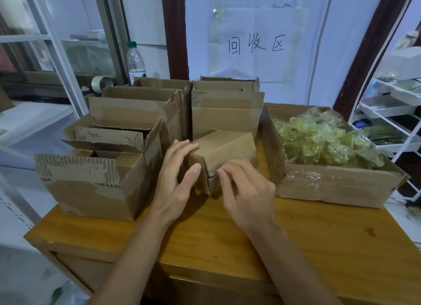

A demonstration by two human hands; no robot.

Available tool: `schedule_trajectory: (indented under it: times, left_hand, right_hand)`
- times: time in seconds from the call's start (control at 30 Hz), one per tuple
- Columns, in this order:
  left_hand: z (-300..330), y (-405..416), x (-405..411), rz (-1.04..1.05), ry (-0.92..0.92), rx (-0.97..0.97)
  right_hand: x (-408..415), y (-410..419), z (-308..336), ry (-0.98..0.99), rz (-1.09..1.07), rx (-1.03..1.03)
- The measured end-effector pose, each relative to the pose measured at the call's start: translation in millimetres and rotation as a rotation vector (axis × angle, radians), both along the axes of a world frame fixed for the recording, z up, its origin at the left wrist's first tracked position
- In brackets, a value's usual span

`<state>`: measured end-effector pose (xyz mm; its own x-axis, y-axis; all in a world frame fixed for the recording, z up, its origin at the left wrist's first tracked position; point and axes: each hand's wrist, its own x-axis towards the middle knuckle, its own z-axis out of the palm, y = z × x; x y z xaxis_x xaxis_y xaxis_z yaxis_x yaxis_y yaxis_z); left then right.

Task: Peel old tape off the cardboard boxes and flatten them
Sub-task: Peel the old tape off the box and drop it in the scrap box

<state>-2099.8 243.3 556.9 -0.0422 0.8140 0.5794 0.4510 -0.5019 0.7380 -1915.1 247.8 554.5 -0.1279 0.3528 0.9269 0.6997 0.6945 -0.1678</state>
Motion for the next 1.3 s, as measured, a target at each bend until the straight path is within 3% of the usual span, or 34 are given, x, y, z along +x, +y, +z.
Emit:
schedule_trajectory:
  times: [0.13, 0.33, 0.6, 0.8, 1.13, 1.3]
  left_hand:
    - [2, 5, 6, 0.062, -0.096, -0.045]
    - [-1, 10, 10, 0.079, -0.073, -0.046]
    - [-2, 10, 7, 0.086, -0.024, -0.055]
    - [-1, 8, 7, 0.066, -0.014, -0.082]
    - [0, 7, 6, 0.052, -0.011, -0.096]
    - [0, 7, 6, 0.053, -0.006, -0.1]
  right_hand:
    - [-5, -2, -2, -0.075, 0.029, -0.016]
    - [1, 0, -5, -0.063, 0.049, -0.146]
    - [7, -3, -9, 0.039, 0.082, -0.454]
    - [10, -3, -12, 0.086, 0.232, -0.751]
    - [4, -10, -14, -0.034, 0.184, -0.684]
    - [1, -8, -11, -0.099, 0.072, -0.544]
